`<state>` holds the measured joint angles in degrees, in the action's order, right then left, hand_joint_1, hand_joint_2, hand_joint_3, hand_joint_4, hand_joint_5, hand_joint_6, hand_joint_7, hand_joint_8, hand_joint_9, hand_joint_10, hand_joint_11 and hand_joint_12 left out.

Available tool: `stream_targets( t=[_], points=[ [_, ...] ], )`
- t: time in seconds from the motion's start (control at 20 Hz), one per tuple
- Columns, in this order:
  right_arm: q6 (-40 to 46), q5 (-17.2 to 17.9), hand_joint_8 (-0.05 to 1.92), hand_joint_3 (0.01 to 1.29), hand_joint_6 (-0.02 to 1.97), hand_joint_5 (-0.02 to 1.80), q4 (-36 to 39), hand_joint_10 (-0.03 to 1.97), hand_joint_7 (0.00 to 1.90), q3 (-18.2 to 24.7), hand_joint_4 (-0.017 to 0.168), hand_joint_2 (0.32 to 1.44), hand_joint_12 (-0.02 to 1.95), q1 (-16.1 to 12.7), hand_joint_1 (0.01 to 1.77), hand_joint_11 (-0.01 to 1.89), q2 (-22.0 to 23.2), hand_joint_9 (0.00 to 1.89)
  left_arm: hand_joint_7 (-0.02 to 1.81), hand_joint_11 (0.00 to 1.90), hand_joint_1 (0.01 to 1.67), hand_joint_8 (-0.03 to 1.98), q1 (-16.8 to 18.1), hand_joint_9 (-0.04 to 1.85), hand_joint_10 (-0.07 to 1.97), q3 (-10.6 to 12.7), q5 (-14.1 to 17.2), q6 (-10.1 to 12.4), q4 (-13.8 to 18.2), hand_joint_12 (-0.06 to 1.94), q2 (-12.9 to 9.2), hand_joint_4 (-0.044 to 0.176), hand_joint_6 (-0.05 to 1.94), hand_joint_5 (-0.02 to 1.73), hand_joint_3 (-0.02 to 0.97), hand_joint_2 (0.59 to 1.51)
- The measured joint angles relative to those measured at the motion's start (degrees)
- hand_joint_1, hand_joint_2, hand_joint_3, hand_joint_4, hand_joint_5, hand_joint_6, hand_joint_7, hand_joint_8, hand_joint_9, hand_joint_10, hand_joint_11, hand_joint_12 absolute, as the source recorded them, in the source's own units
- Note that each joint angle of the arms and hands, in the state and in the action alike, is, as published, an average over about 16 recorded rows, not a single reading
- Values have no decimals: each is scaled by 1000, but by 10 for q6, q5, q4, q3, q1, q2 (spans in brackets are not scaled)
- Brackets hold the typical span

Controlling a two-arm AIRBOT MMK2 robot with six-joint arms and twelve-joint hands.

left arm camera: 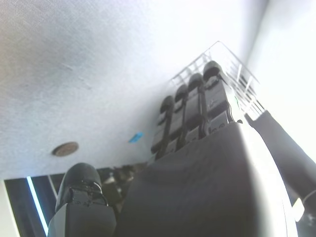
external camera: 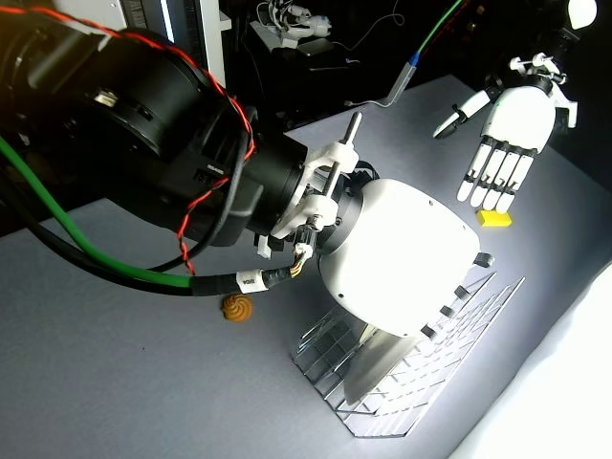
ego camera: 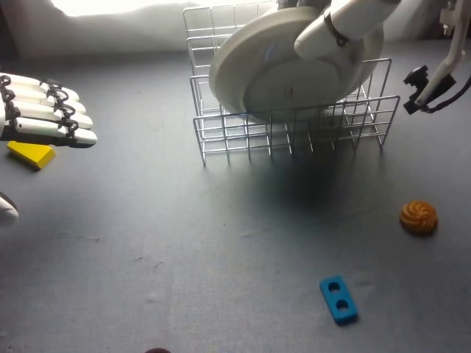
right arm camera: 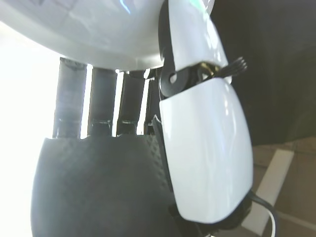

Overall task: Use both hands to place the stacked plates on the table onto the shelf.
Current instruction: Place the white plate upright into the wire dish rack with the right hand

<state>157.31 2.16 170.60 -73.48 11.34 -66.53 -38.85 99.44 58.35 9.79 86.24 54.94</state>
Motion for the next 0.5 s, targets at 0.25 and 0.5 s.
stream_targets(
  t=[0.25,0.5],
  points=[
    [-2,-11,603,12,753,958,0,1043,1147,-5,-9,992,1237,15,1381,866,-5,1067,23,17,18,-1,0,13,12,0,0,0,1,6,0,-3,9,23,20,1079],
    [-4,-19,593,12,780,951,0,917,1150,-8,-9,997,1252,27,1366,835,-7,1067,23,17,18,0,0,13,12,-1,0,0,1,6,0,-3,9,24,20,1079]
  ],
)
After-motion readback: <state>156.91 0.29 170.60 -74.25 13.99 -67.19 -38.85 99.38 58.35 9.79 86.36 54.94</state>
